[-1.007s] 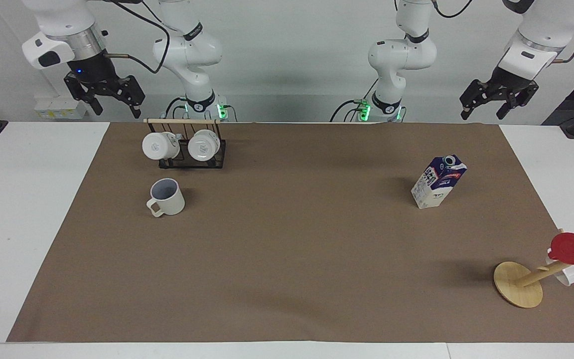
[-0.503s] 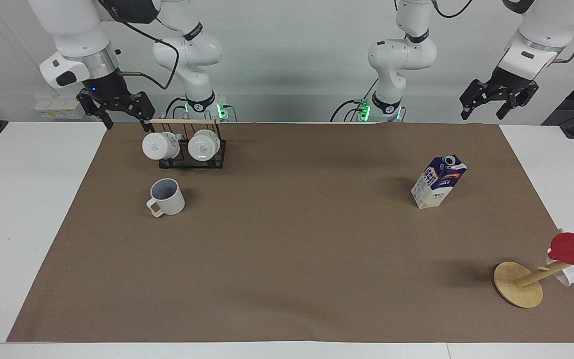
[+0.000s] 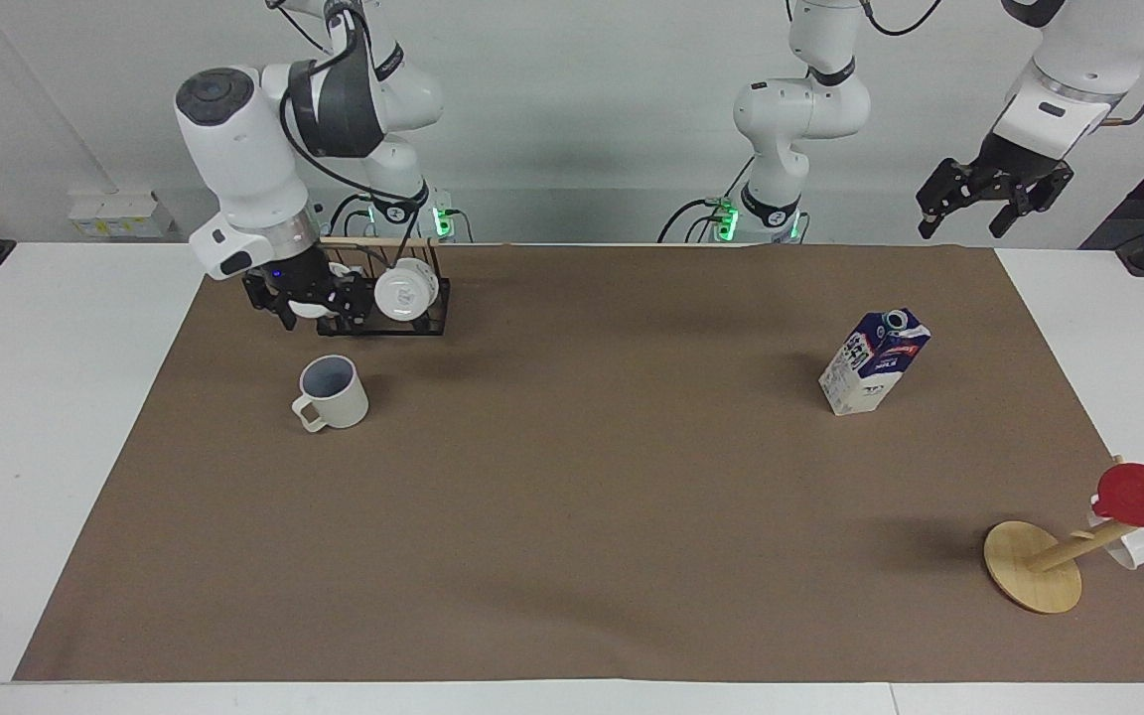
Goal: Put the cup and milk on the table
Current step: 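Reach the right gripper to the dark mug and grasp its rim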
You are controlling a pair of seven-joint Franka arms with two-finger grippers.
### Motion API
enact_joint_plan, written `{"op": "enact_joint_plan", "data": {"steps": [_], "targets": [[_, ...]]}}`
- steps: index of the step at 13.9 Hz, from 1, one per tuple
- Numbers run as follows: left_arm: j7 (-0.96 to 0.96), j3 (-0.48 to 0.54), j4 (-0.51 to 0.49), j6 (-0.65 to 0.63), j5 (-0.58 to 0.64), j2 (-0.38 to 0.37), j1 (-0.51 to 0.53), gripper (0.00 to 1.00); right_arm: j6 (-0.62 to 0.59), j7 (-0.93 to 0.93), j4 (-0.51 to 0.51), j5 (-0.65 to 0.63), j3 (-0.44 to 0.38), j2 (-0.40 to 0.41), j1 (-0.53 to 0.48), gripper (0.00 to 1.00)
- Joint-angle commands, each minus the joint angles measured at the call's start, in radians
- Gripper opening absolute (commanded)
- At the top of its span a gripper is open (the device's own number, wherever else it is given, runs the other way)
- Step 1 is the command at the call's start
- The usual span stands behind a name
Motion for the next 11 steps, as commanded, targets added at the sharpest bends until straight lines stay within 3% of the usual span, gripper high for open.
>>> {"op": "enact_joint_plan", "data": {"steps": [1, 7, 11], "targets": [[-0.009, 0.001, 0.012, -0.018, 0.011, -0.002, 0.000, 1.00, 0.158, 0.016, -0.117, 0.011, 0.003, 0.023, -0.006, 1.00], [-0.009, 0.001, 0.012, -0.018, 0.011, -0.002, 0.000, 1.00, 0.286, 0.016, -0.148, 0.013, 0.005, 0.123, -0.006, 1.00], [-0.009, 0.001, 0.012, -0.018, 0.011, -0.002, 0.000, 1.00, 0.325, 0.013, -0.166, 0.013, 0.005, 0.144, -0.011, 1.00]]}}
